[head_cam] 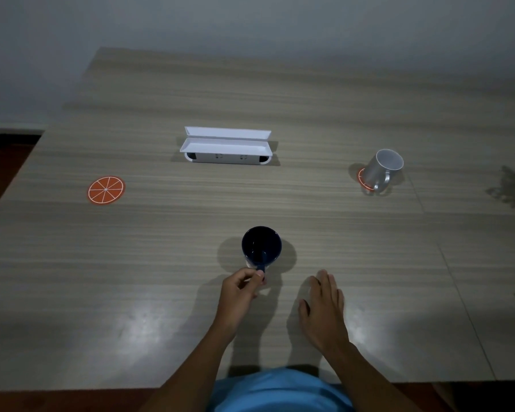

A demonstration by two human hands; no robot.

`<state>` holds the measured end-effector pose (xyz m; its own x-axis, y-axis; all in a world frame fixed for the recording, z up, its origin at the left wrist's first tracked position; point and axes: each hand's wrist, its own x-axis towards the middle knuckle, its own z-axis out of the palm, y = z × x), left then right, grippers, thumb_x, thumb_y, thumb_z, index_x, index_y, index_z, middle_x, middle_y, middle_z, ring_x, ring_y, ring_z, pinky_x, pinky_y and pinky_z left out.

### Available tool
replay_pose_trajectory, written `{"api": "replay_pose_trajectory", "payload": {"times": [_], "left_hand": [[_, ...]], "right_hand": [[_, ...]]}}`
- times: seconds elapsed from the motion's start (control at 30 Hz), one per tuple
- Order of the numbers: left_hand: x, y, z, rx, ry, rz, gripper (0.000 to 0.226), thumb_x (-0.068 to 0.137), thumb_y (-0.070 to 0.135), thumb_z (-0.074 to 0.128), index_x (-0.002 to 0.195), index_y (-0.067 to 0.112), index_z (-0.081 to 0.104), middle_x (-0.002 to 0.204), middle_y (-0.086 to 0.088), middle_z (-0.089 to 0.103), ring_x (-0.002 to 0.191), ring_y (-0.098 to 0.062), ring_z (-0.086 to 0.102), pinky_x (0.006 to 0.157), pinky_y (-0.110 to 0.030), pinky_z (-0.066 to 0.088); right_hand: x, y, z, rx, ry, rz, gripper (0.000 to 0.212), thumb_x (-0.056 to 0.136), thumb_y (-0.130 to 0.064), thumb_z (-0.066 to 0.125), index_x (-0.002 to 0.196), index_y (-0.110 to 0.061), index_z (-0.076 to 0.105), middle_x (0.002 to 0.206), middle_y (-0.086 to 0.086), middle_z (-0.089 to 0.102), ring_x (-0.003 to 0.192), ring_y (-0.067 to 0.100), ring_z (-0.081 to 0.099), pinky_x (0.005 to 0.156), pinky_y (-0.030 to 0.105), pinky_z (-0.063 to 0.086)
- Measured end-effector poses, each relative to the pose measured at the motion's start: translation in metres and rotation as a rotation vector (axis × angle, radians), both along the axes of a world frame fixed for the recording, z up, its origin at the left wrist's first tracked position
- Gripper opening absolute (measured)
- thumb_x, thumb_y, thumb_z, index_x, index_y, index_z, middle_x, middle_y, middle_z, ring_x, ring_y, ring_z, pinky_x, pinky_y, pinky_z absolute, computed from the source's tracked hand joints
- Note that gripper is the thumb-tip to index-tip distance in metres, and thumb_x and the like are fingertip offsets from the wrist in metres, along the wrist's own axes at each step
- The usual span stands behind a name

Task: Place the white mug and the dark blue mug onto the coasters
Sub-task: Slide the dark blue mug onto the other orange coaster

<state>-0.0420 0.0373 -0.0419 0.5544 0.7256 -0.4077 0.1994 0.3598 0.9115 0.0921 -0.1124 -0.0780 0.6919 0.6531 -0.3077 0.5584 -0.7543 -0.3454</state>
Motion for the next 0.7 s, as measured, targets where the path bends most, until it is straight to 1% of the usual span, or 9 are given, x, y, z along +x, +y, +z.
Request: {"api": "replay_pose_trajectory", "payload": {"times": [0.1,0.2,0.27,0.37,0.43,0.57,0.63,0.7], "left_hand": [[-0.008,0.013,0.000,0.014,-0.039,0.050,0.017,0.099,0.019,0.059,0.095,0.010,0.072,0.097,-0.001,0.078,0.101,-0.017,0.072,0.082,-0.040,0.055],[-0.020,0.030,0.000,0.028,-0.053,0.100,0.018,0.100,0.018,0.057,0.094,0.008,0.071,0.099,-0.003,0.077,0.103,-0.017,0.071,0.084,-0.042,0.056],[-0.030,0.044,-0.001,0.028,-0.060,0.153,0.018,0.100,0.016,0.057,0.093,0.008,0.072,0.100,-0.007,0.077,0.104,-0.019,0.071,0.083,-0.038,0.059],[-0.047,0.071,-0.001,0.044,-0.070,0.228,0.019,0.100,0.014,0.056,0.091,0.008,0.072,0.099,-0.009,0.076,0.103,-0.020,0.071,0.075,-0.027,0.059],[-0.061,0.093,0.000,0.062,-0.063,0.272,0.020,0.100,0.013,0.056,0.088,0.011,0.073,0.098,-0.008,0.076,0.102,-0.019,0.071,0.074,-0.025,0.058],[-0.090,0.143,0.002,0.105,-0.032,0.342,0.027,0.099,0.012,0.056,0.081,0.020,0.074,0.091,0.001,0.077,0.099,-0.017,0.071,0.078,-0.031,0.056],[-0.105,0.170,0.004,0.122,-0.008,0.383,0.030,0.099,0.010,0.055,0.077,0.021,0.073,0.089,0.002,0.076,0.098,-0.018,0.071,0.081,-0.035,0.057],[-0.117,0.198,0.006,0.146,0.007,0.424,0.031,0.098,0.009,0.054,0.076,0.020,0.073,0.090,-0.001,0.076,0.099,-0.021,0.071,0.084,-0.038,0.058]], "right_hand": [[-0.007,0.015,0.002,0.000,-0.012,0.094,0.066,0.102,-0.032,0.043,0.159,-0.010,0.019,0.172,0.010,0.002,0.158,0.027,-0.005,0.129,0.046,0.000],[-0.018,0.043,0.003,-0.029,-0.022,0.206,0.069,0.102,-0.038,0.040,0.160,-0.012,0.014,0.172,0.010,-0.001,0.158,0.027,-0.007,0.129,0.046,-0.002],[-0.026,0.065,0.003,-0.042,-0.023,0.270,0.071,0.102,-0.043,0.038,0.161,-0.013,0.013,0.172,0.010,-0.003,0.158,0.027,-0.009,0.128,0.046,-0.003],[-0.041,0.103,0.003,-0.059,-0.037,0.369,0.075,0.100,-0.050,0.035,0.161,-0.014,0.009,0.172,0.010,-0.006,0.158,0.027,-0.012,0.128,0.047,-0.003],[-0.052,0.130,0.003,-0.066,-0.035,0.422,0.078,0.099,-0.055,0.033,0.161,-0.015,0.008,0.172,0.009,-0.008,0.157,0.028,-0.013,0.128,0.050,-0.001],[-0.075,0.185,0.001,-0.061,-0.040,0.520,0.084,0.095,-0.062,0.033,0.161,-0.017,0.008,0.172,0.010,-0.008,0.157,0.030,-0.016,0.127,0.054,0.000],[-0.088,0.210,0.000,-0.064,-0.035,0.542,0.086,0.093,-0.066,0.034,0.161,-0.020,0.006,0.172,0.010,-0.009,0.157,0.031,-0.017,0.126,0.055,-0.002],[-0.100,0.231,-0.003,-0.067,-0.022,0.555,0.090,0.092,-0.071,0.032,0.161,-0.023,0.001,0.171,0.010,-0.013,0.156,0.031,-0.020,0.126,0.056,-0.005]]}}
